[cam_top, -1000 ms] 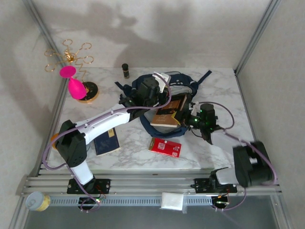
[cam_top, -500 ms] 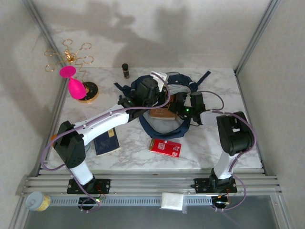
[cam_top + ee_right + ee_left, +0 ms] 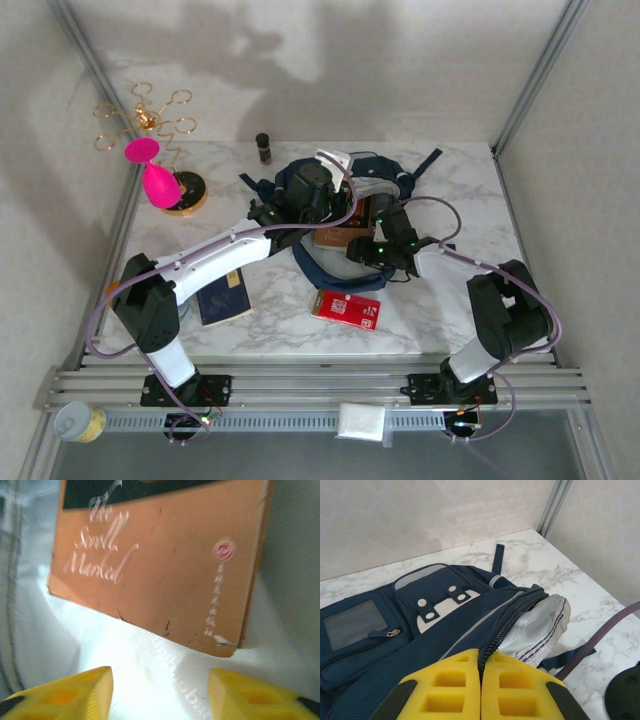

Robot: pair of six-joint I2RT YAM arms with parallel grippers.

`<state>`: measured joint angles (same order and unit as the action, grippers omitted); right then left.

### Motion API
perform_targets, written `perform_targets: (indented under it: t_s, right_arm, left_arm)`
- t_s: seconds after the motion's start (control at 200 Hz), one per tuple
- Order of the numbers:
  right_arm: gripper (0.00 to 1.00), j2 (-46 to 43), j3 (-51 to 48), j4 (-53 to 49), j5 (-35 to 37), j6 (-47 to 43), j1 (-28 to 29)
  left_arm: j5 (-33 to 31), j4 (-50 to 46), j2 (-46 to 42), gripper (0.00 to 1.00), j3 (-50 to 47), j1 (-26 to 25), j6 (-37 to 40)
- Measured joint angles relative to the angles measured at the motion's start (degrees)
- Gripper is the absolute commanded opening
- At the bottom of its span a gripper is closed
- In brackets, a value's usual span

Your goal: Pack books, pencil case, and school supplies into a backpack

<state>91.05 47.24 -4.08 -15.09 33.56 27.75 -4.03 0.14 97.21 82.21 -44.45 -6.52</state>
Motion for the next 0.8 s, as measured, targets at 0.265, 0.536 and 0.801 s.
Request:
perform_targets:
  t_s: [0.265, 0.536, 0.801]
  right_arm:
    - [0.24, 8.7, 5.6, 3.0, 3.5, -0.4, 0.3]
    - [0.25, 14.0, 10.4, 10.3, 11.0, -2.3, 0.3]
    - [0.39, -3.0, -4.8, 13.4, 7.6, -5.4, 0.2]
  left_arm:
    - [0.5, -0.2, 0.0, 0.0, 0.0, 0.0, -0.6]
    - [-0.2, -0.3, 0.0, 0.0, 0.0, 0.0, -1.3]
    - [-2.0, -0.1, 0.1, 0.0, -0.3, 0.0, -2.1]
